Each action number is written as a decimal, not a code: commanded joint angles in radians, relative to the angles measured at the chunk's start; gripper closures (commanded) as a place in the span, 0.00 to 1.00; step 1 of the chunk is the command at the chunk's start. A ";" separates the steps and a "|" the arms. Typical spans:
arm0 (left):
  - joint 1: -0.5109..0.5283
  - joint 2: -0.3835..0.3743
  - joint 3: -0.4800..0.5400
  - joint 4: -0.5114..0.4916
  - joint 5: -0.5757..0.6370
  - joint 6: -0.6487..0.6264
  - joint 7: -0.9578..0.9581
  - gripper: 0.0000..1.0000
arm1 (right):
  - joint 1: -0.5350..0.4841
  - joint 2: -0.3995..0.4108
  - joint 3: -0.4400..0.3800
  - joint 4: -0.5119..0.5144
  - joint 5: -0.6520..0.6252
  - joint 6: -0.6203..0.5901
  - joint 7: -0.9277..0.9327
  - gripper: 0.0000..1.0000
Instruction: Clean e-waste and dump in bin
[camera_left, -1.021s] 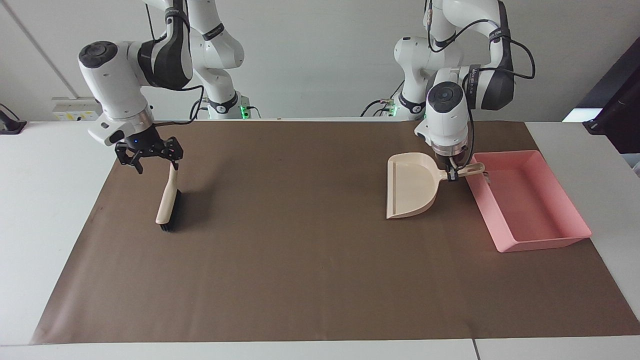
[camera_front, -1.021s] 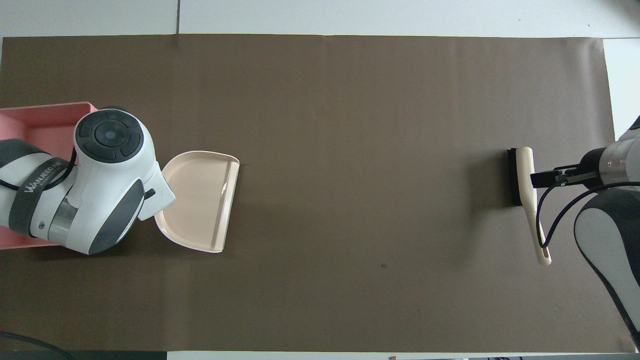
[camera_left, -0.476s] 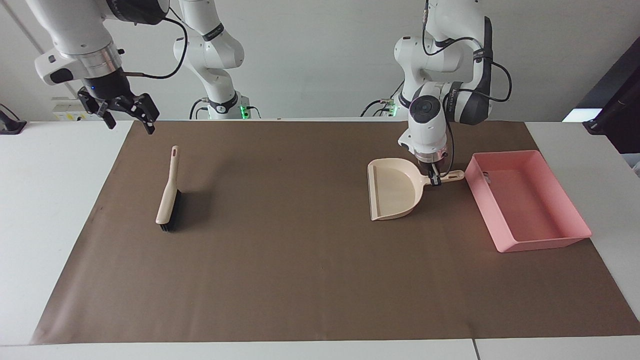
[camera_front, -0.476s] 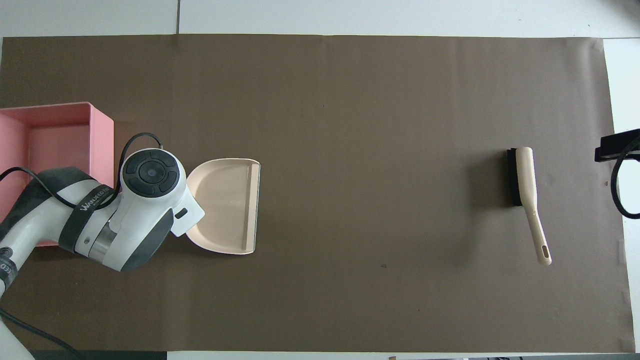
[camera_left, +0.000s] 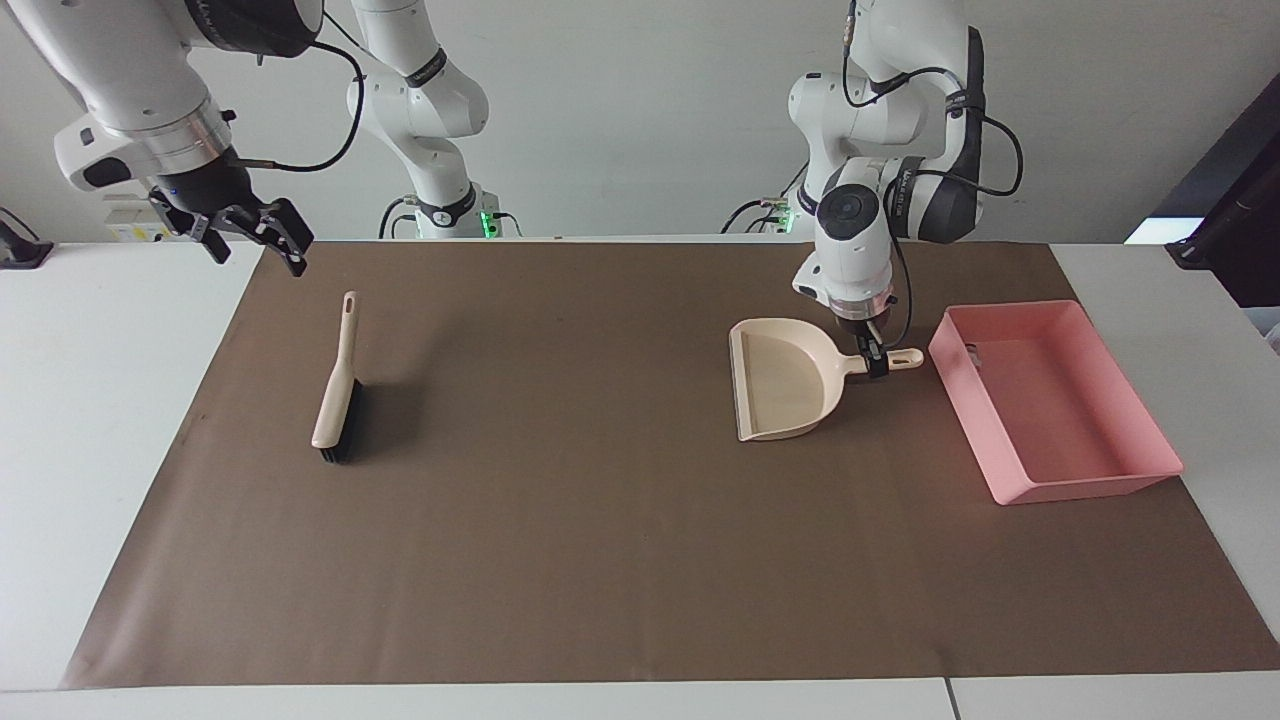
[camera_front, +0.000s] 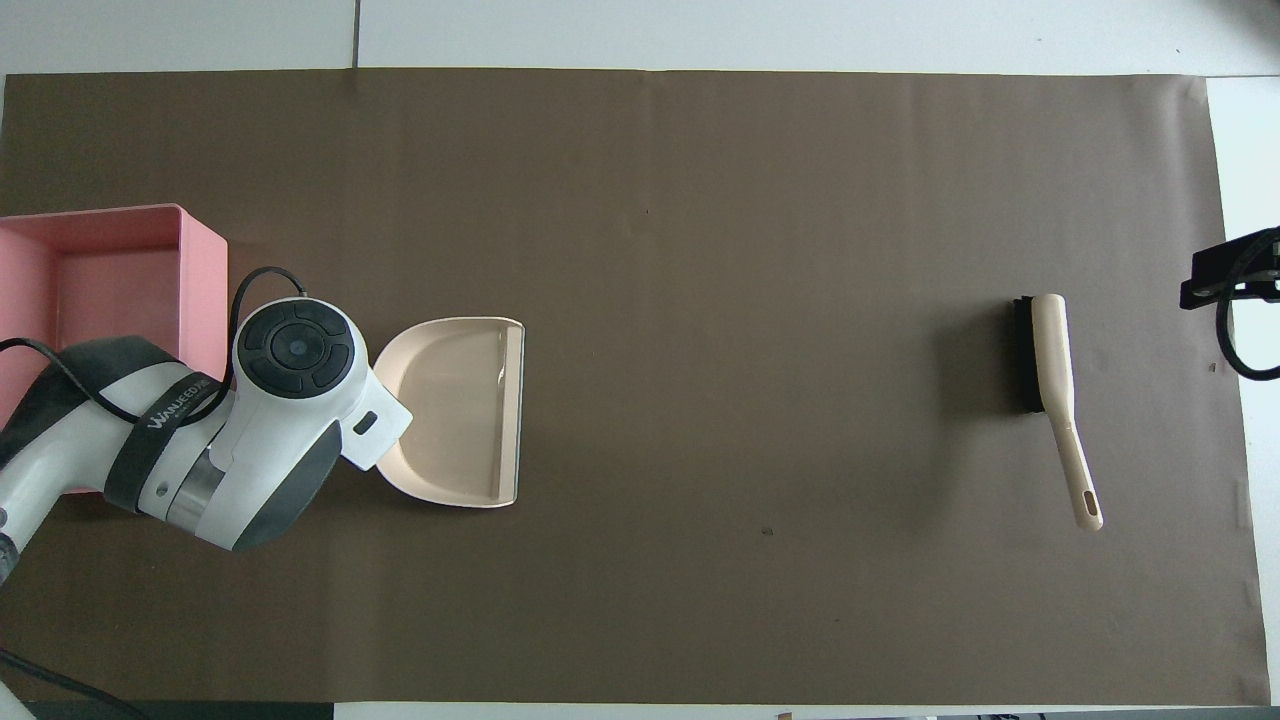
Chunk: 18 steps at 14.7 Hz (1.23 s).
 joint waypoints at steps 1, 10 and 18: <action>0.073 -0.106 0.009 -0.014 -0.012 -0.069 -0.171 0.03 | 0.026 0.000 -0.009 0.012 0.023 -0.018 0.029 0.00; 0.331 -0.110 0.017 0.189 -0.366 -0.109 -0.751 0.03 | 0.082 -0.004 -0.053 0.009 0.026 -0.046 0.064 0.00; 0.336 0.043 0.018 0.679 -0.388 -0.464 -0.831 0.02 | 0.059 -0.018 -0.036 -0.017 0.028 -0.046 0.052 0.00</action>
